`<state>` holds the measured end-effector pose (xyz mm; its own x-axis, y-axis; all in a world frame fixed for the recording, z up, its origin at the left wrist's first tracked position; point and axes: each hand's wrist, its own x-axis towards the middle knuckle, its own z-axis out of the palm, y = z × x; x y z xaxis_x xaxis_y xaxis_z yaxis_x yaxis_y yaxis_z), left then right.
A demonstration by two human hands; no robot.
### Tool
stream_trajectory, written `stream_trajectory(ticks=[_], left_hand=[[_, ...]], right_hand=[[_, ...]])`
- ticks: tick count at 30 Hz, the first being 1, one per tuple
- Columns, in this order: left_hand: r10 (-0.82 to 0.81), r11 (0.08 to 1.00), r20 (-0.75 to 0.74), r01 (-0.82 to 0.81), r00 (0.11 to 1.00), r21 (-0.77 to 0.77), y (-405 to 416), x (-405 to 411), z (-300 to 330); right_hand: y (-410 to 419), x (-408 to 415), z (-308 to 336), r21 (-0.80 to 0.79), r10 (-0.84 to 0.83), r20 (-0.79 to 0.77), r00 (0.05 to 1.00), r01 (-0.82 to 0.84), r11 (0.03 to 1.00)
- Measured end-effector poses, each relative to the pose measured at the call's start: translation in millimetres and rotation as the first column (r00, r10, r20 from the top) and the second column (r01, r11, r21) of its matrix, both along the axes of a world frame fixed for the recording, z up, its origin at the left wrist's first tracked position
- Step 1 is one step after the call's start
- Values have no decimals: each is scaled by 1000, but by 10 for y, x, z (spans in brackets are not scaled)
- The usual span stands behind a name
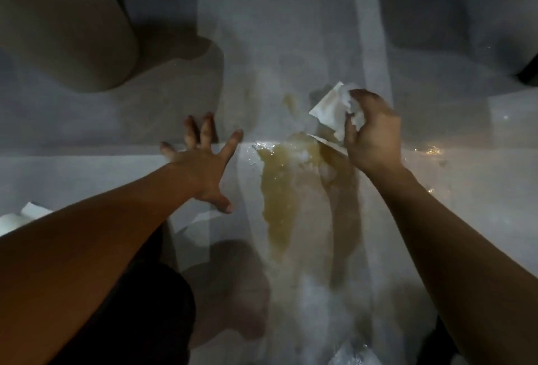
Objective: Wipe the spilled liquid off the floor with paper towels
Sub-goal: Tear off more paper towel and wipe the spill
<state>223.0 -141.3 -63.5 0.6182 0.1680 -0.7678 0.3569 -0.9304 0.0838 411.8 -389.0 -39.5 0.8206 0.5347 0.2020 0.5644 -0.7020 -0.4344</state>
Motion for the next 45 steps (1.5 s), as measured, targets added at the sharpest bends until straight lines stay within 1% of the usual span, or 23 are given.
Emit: stream_trajectory(ticks=[1, 3, 5, 7, 8, 10, 13, 15, 16, 18, 20, 22, 25, 27, 29, 32, 34, 36, 38, 40, 42, 44, 45], left_hand=[[4, 1000, -17, -4, 1000, 17, -24, 14, 5], [20, 999, -60, -18, 998, 31, -55, 42, 18], [29, 999, -107, -25, 994, 34, -76, 78, 12], [36, 999, -142, -32, 989, 30, -75, 101, 12], [42, 999, -159, -39, 986, 26, -75, 112, 24], [50, 999, -192, -47, 980, 19, -86, 136, 58], [52, 999, -233, -48, 971, 23, -106, 164, 81], [56, 998, -253, -50, 966, 29, -118, 170, 96], [56, 998, -259, -48, 964, 36, -119, 175, 108], [57, 998, -273, -46, 960, 45, -129, 197, 127], [56, 998, -275, -45, 960, 46, -138, 210, 124], [66, 997, -282, -54, 957, 47, -134, 217, 122], [55, 998, -290, -44, 955, 45, -137, 221, 100], [49, 998, -298, -39, 953, 41, -127, 232, 100], [56, 998, -294, -48, 954, 35, -119, 227, 112], [50, 999, -295, -43, 954, 27, -123, 222, 99], [39, 999, -296, -32, 954, 28, -117, 224, 96], [57, 998, -292, -50, 955, 31, -122, 232, 98], [60, 998, -296, -53, 953, 33, -129, 229, 104], [48, 999, -302, -41, 952, 30, -124, 235, 94], [55, 998, -304, -49, 951, 30, -124, 239, 100], [51, 999, -303, -43, 951, 31, -137, 243, 112], [50, 999, -307, -42, 950, 33, -140, 237, 117]], right_hand=[[27, -29, -92, -79, 45, -82, 996, -52, 996], [144, -144, -334, -313, 76, -276, 958, -165, 935], [285, -270, -565, -414, 39, -350, 936, -192, 890], [410, -361, -669, -420, 10, -332, 943, -157, 894], [445, -416, -674, -429, 33, -316, 948, -174, 887], [397, -585, -660, -447, 184, -290, 939, -302, 842], [-13, -897, -589, -422, 422, -308, 852, -520, 742], [-383, -950, -573, -432, 510, -314, 801, -599, 674], [-491, -906, -558, -418, 532, -306, 789, -614, 670], [-503, -765, -517, -333, 533, -243, 810, -586, 739], [-297, -617, -462, -265, 446, -175, 878, -478, 837], [38, -488, -434, -320, 331, -220, 918, -388, 864], [400, -565, -570, -447, 266, -290, 919, -376, 811], [429, -738, -662, -436, 270, -282, 921, -374, 819], [279, -875, -695, -387, 345, -291, 893, -439, 811], [-56, -823, -670, -339, 511, -318, 798, -599, 725], [-91, -639, -603, -310, 527, -270, 806, -591, 745], [23, -480, -531, -356, 475, -207, 856, -517, 778], [183, -427, -516, -412, 415, -232, 880, -475, 778], [284, -538, -613, -393, 397, -276, 876, -479, 785], [271, -734, -733, -334, 407, -272, 872, -482, 810], [136, -861, -797, -280, 464, -241, 852, -519, 807], [48, -889, -810, -260, 518, -224, 825, -563, 784]])
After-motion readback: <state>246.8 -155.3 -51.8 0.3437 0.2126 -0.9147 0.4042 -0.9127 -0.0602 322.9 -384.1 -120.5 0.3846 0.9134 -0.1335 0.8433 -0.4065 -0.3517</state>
